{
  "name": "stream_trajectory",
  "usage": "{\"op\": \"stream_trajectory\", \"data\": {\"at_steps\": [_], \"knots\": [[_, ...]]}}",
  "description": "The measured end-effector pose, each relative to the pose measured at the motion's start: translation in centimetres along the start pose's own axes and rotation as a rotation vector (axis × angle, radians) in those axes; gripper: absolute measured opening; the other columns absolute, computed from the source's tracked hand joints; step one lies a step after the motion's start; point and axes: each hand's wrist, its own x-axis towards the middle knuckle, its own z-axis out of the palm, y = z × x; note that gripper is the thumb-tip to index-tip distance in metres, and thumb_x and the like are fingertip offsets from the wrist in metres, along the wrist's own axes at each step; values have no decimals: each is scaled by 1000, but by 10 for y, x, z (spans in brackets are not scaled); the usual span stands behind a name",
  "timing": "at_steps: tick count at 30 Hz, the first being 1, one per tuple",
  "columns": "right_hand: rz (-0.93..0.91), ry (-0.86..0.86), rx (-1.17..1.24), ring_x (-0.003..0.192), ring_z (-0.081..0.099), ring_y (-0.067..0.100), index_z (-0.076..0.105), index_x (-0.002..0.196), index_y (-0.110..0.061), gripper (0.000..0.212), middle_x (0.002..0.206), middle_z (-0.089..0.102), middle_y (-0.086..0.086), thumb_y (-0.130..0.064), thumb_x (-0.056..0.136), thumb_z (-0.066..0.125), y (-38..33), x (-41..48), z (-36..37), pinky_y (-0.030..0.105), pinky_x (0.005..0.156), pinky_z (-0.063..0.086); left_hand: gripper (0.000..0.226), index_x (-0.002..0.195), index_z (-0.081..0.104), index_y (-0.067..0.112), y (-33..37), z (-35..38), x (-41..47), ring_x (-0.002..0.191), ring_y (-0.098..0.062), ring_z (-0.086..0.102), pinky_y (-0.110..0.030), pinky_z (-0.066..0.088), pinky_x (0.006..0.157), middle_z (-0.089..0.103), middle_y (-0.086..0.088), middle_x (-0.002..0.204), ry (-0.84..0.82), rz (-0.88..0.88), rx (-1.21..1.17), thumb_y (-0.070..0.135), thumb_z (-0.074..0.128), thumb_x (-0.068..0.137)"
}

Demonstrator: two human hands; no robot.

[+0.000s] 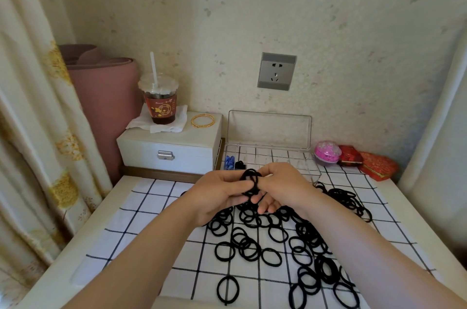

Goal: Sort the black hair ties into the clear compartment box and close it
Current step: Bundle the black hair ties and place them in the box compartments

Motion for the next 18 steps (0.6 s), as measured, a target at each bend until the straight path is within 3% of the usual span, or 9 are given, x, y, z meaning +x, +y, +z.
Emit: {"op": "stream_trajectory", "data": {"at_steps": [3,7,11,15,18], "knots": [[80,-55,104,53,65,18,66,108,-6,26,74,74,10,-26,92,70,-2,-1,-4,26,48,49,29,113,74,12,0,0,0,95,-11,69,-18,55,74,75,-5,107,0,-19,1,7,73,85],[104,-165,198,67,70,21,65,114,-4,23,95,77,15,-20,98,62,-4,-4,-14,29,58,55,25,109,76,14,3,0,0,95,-12,69,-20,54,76,76,-4,106,57,-18,-9,11,75,84],[73,-202,103,78,72,26,60,124,-7,32,103,77,13,-27,101,54,-6,-7,-19,34,62,57,25,107,77,15,1,-4,2,97,-13,71,-18,55,74,76,-2,106,174,6,69,13,78,82],[15,-49,-152,67,69,17,69,111,-24,50,97,76,2,-63,81,67,-12,-13,-9,31,56,55,24,105,77,18,0,-3,2,94,-11,72,-20,58,76,76,0,103,218,33,180,9,77,83],[-78,65,-254,61,70,10,73,98,-29,30,88,76,-5,-51,77,78,-8,-11,0,26,54,56,26,105,77,21,3,-4,-2,95,-8,72,-20,58,78,76,3,103,176,43,203,11,78,82]]}}
